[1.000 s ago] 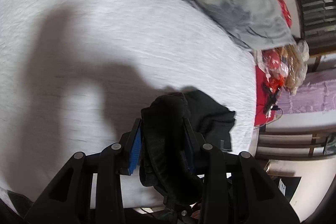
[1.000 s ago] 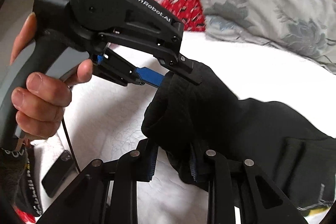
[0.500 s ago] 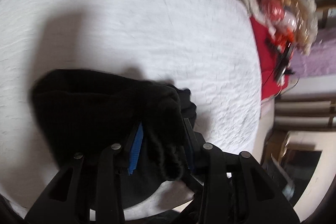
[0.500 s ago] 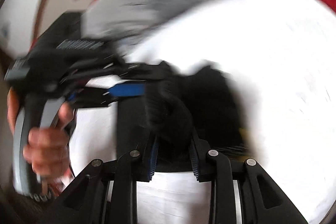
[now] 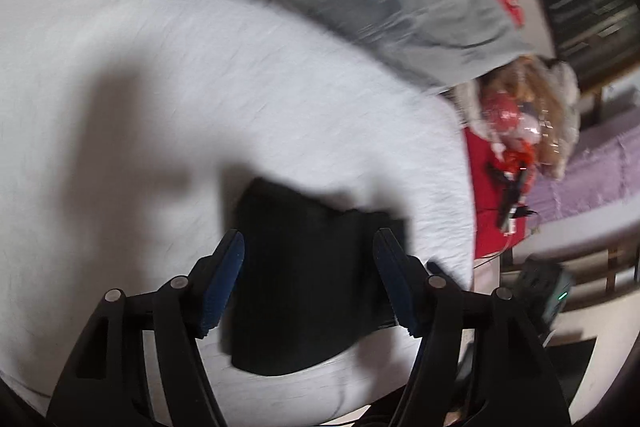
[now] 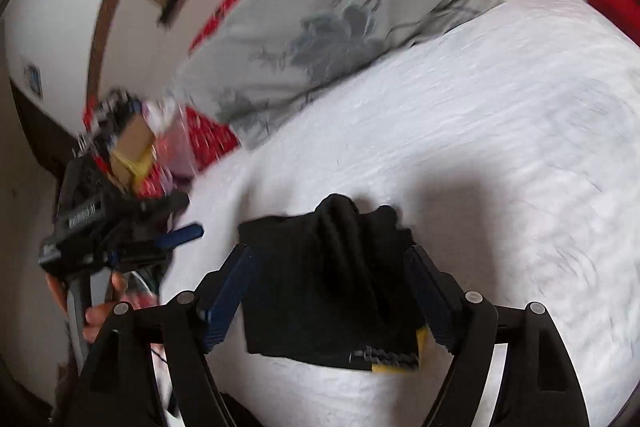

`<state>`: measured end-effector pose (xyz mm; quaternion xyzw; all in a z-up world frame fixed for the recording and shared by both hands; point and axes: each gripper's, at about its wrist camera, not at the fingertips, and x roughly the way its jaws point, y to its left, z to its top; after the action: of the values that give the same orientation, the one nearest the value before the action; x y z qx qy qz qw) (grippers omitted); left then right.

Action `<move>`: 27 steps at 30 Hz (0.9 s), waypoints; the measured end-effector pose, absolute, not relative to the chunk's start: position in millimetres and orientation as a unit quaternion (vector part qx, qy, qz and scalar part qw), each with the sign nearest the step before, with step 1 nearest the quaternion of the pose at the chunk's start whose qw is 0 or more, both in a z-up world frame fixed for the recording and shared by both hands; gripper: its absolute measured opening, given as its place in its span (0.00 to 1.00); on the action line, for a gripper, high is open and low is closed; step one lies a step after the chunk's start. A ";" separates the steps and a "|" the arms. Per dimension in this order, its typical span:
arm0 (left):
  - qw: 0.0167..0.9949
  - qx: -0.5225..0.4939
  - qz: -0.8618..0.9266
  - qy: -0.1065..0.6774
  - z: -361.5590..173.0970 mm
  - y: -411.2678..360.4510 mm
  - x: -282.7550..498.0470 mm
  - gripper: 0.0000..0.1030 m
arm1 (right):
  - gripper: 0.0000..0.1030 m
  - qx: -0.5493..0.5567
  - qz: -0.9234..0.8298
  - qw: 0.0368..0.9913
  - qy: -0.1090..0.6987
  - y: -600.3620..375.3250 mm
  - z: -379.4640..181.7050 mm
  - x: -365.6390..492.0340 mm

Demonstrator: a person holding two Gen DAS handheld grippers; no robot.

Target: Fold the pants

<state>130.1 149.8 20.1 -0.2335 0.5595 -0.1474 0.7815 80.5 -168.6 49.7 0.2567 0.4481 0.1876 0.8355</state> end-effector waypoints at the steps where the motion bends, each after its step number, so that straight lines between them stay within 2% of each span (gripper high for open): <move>1: 0.779 -0.237 -0.140 0.563 11.3 152.8 128.8 0.64 | 0.78 0.244 0.184 0.836 0.456 -162.6 46.7 90.4; 6: 0.769 -0.274 -0.120 0.564 -30.0 152.5 126.6 0.64 | 0.78 0.207 0.171 0.833 0.483 -144.7 31.5 112.0; 7: 0.768 -0.281 -0.121 0.563 -30.9 147.9 126.0 0.64 | 0.75 0.202 0.172 0.831 0.489 -142.7 26.8 113.5; 8: 0.767 -0.284 -0.127 0.561 -29.5 142.8 126.1 0.53 | 0.68 0.199 0.174 0.828 0.494 -142.1 23.6 113.4; 9: 0.770 -0.279 -0.133 0.559 -24.7 134.9 124.1 0.45 | 0.35 0.200 0.182 0.826 0.495 -141.1 19.3 116.2; 10: 0.780 -0.264 -0.133 0.552 -17.5 125.2 121.6 0.43 | 0.18 0.205 0.192 0.817 0.503 -140.3 17.9 119.1; 14: 0.811 -0.159 -0.101 0.554 -19.6 91.5 123.1 0.41 | 0.18 0.247 0.183 0.817 0.488 -172.7 14.2 102.0; 15: 0.813 -0.142 -0.087 0.557 -24.7 88.7 123.3 0.41 | 0.20 0.252 0.169 0.812 0.499 -179.6 3.8 102.3; 18: 0.822 -0.141 -0.083 0.546 -16.7 91.1 115.1 0.41 | 0.38 0.286 0.157 0.793 0.514 -192.7 -17.4 100.8; 21: 0.821 -0.158 -0.092 0.541 -7.1 102.5 99.6 0.41 | 0.42 0.290 0.180 0.795 0.502 -194.0 -5.9 93.0; 22: 0.822 -0.162 -0.094 0.538 -6.6 104.3 95.0 0.42 | 0.44 0.283 0.191 0.796 0.500 -192.7 -1.0 89.4; 24: 0.823 -0.175 -0.091 0.532 -9.6 107.1 80.4 0.53 | 0.52 0.266 0.204 0.797 0.502 -186.8 4.3 83.9; 26: 0.819 -0.177 -0.082 0.540 -19.8 101.9 68.4 0.55 | 0.53 0.225 0.197 0.803 0.516 -177.1 3.6 79.8; 27: 0.819 -0.171 -0.082 0.542 -23.6 98.8 64.4 0.55 | 0.45 0.205 0.194 0.806 0.520 -172.6 3.0 78.5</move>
<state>64.4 98.8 -23.6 -0.1712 0.5422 -0.0820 0.8186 78.5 -172.6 3.0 0.2054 0.5197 0.1942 0.8063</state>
